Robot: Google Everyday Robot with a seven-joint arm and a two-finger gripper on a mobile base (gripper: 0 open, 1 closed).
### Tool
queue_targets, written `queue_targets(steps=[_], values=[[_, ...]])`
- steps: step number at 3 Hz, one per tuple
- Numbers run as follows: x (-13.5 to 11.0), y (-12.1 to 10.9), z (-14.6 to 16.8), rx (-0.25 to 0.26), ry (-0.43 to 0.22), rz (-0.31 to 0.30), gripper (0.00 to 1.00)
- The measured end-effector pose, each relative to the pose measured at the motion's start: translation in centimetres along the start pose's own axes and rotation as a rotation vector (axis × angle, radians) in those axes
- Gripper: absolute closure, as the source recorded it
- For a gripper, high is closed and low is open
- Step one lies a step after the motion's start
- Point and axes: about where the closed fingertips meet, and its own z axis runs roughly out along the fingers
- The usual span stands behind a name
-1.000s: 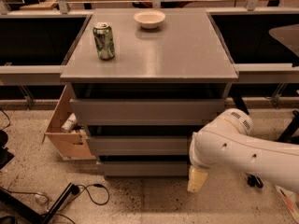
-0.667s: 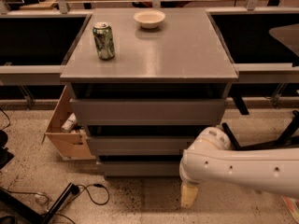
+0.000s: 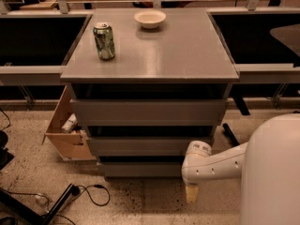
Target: Open bottom drawer
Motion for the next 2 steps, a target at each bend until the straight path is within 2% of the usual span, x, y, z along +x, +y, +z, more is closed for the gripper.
queue_targets(steps=[1, 2], values=[[0.0, 0.0, 0.0, 0.000, 0.000, 0.000, 0.00], [1.0, -1.0, 1.3, 0.005, 0.023, 0.012, 0.00]])
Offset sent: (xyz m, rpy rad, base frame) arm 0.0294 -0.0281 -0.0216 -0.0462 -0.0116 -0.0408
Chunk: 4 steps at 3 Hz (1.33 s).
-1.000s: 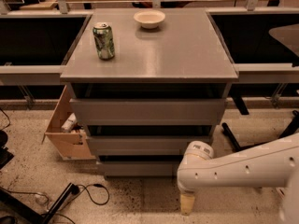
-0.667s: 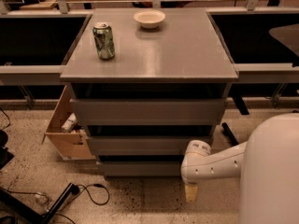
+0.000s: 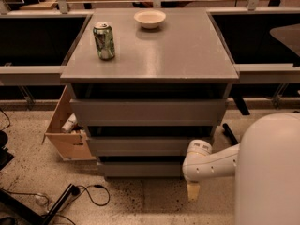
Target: Open bottom drawer
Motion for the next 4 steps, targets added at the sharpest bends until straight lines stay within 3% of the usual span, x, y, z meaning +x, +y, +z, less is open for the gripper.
queue_targets(steps=[1, 2, 4], values=[[2.7, -2.1, 5.8, -0.002, 0.039, -0.027, 0.00], [5.3, -2.8, 11.6, -0.010, 0.001, -0.013, 0.00], [5.1, -2.7, 11.6, -0.012, 0.002, -0.020, 0.00]])
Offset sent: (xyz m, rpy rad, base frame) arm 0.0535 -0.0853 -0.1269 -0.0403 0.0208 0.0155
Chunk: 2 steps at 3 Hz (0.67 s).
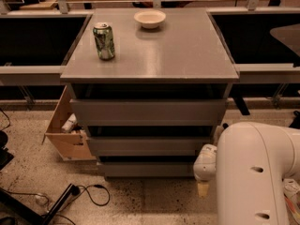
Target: Open bottom drawer
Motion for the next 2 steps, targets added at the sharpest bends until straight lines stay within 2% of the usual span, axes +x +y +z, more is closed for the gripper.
queue_targets(steps=[1, 2], values=[[-1.2, 2.3, 3.3, -0.011, -0.058, -0.025, 0.00], [-3.2, 3.1, 7.4, 0.014, -0.137, -0.071, 0.00]])
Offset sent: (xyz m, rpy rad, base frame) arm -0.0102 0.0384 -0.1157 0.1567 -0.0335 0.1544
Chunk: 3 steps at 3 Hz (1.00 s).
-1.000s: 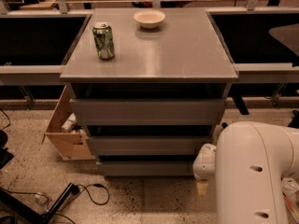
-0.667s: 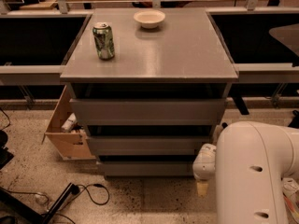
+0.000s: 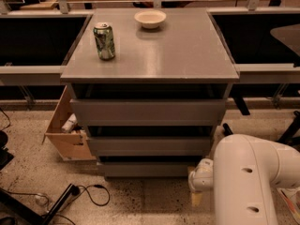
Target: Open bottom drawer
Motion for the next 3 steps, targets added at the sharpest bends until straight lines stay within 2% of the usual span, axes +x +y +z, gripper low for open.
queue_targets(steps=[1, 3], values=[[-0.7, -0.5, 1.8, 0.035, -0.037, -0.027, 0.00], [-2.6, -3.4, 3.5, 0.110, -0.081, -0.059, 0.00]])
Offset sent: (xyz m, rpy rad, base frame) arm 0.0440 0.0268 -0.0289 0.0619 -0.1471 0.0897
